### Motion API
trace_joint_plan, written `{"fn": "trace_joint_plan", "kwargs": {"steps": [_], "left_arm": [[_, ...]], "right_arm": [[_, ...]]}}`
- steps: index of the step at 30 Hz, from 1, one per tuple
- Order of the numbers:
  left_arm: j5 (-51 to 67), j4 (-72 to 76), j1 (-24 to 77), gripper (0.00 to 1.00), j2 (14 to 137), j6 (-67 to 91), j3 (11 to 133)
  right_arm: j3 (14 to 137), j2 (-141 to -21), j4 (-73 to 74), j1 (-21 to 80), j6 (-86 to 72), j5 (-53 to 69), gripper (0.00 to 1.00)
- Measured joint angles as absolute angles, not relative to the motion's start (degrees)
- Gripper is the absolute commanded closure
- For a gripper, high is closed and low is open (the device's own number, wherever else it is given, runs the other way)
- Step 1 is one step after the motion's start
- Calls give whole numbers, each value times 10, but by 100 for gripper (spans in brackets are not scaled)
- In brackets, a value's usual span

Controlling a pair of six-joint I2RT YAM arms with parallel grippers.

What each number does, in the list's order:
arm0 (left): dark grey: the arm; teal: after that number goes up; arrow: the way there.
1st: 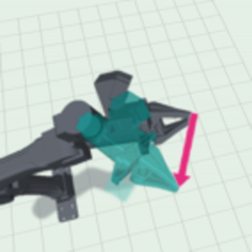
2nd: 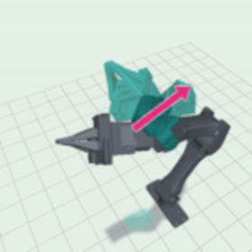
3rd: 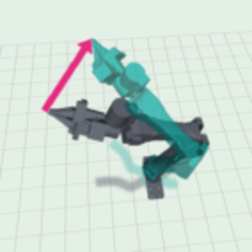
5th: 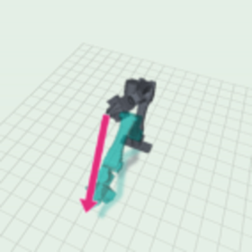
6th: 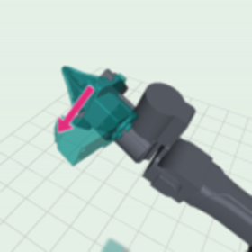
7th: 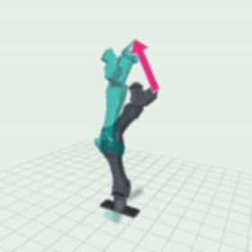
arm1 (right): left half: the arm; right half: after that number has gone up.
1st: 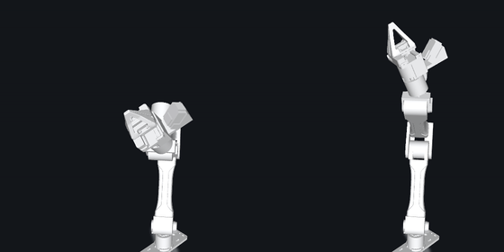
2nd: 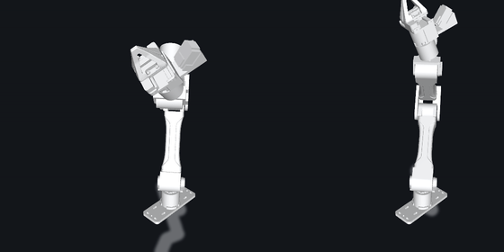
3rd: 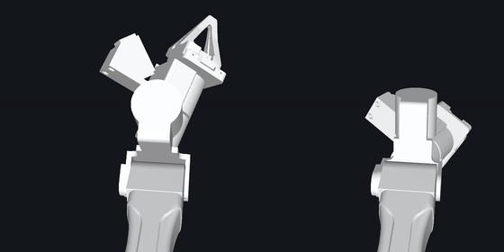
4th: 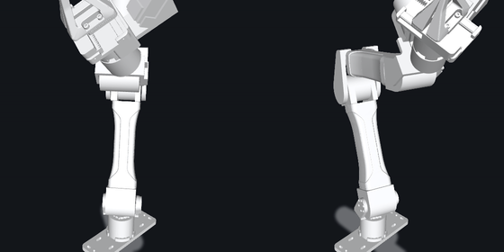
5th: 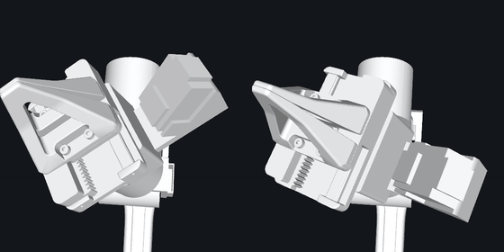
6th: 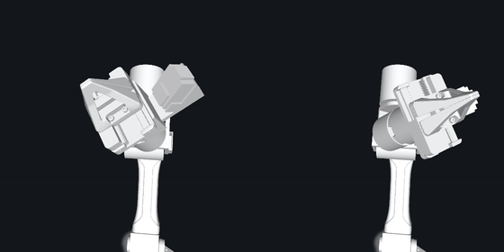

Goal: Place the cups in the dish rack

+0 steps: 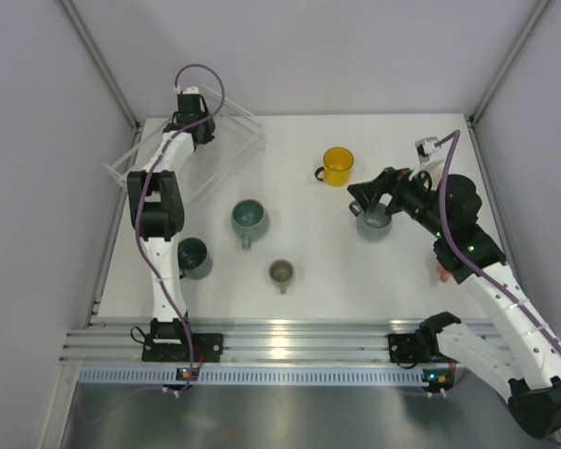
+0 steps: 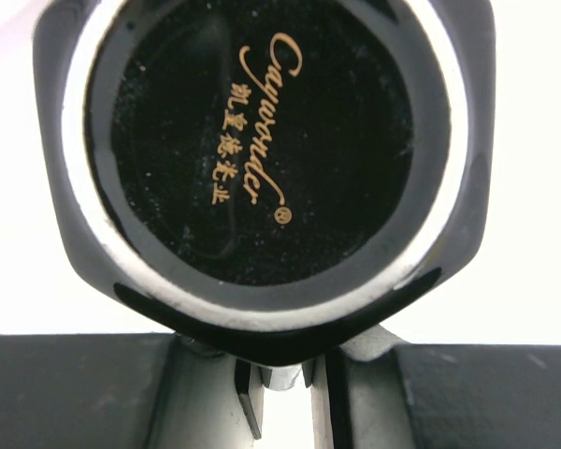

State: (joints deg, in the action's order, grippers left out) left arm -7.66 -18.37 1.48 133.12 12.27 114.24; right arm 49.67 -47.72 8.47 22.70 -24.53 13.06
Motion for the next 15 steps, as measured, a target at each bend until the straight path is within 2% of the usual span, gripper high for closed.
{"fn": "trace_joint_plan", "kwargs": {"steps": [4, 15], "left_arm": [[-73, -182, 14, 75, 1343, 123, 1162], [-67, -160, 14, 64, 1349, 121, 1172]], "right_arm": [[497, -484, 85, 227, -244, 131, 1], [497, -485, 84, 227, -241, 127, 1]]}}
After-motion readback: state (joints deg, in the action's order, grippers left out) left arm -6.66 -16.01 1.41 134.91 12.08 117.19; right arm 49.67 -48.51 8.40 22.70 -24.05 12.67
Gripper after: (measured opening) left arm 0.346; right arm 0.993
